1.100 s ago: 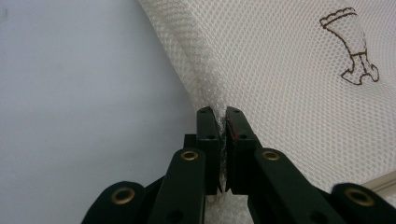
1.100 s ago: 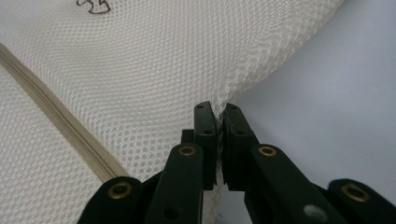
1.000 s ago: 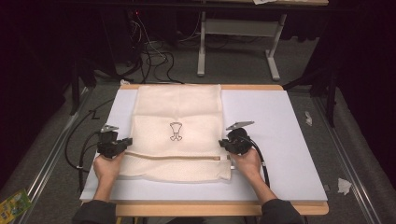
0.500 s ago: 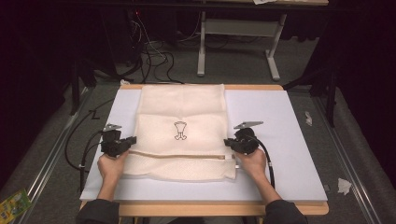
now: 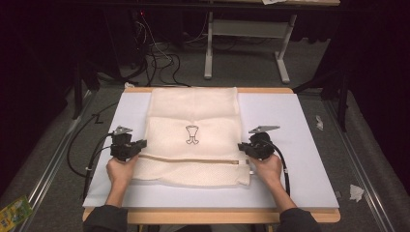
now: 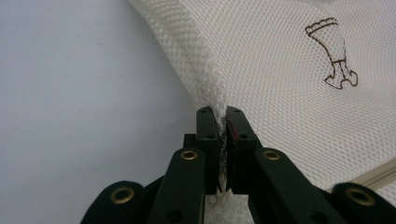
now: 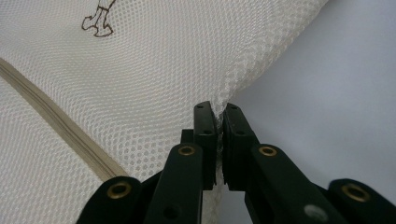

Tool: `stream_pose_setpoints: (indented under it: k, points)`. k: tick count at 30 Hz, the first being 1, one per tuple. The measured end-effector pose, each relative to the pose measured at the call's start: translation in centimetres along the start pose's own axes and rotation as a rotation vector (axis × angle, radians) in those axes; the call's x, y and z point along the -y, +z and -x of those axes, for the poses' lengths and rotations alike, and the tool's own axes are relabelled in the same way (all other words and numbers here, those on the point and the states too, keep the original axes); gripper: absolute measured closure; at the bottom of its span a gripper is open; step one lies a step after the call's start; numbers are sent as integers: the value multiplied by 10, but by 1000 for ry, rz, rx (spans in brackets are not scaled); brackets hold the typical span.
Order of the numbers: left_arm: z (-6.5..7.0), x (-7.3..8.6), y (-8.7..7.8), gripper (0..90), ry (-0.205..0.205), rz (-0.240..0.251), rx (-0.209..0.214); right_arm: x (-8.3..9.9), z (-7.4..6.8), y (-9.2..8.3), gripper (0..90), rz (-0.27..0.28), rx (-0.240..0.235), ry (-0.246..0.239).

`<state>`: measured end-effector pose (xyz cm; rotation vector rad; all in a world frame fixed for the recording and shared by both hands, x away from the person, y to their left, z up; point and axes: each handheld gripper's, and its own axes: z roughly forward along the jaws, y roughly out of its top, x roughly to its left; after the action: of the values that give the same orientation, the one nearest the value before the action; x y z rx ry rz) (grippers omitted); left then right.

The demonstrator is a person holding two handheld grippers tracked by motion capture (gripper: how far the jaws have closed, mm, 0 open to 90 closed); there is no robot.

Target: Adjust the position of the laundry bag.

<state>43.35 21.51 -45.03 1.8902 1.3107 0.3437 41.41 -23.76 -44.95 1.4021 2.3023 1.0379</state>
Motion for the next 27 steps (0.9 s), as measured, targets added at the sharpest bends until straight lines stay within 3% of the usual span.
stream_pose_setpoints:
  k: [27]
  points:
    - [48,-14,25,854,62,8,71,25,44,-30,869,17,65,55]
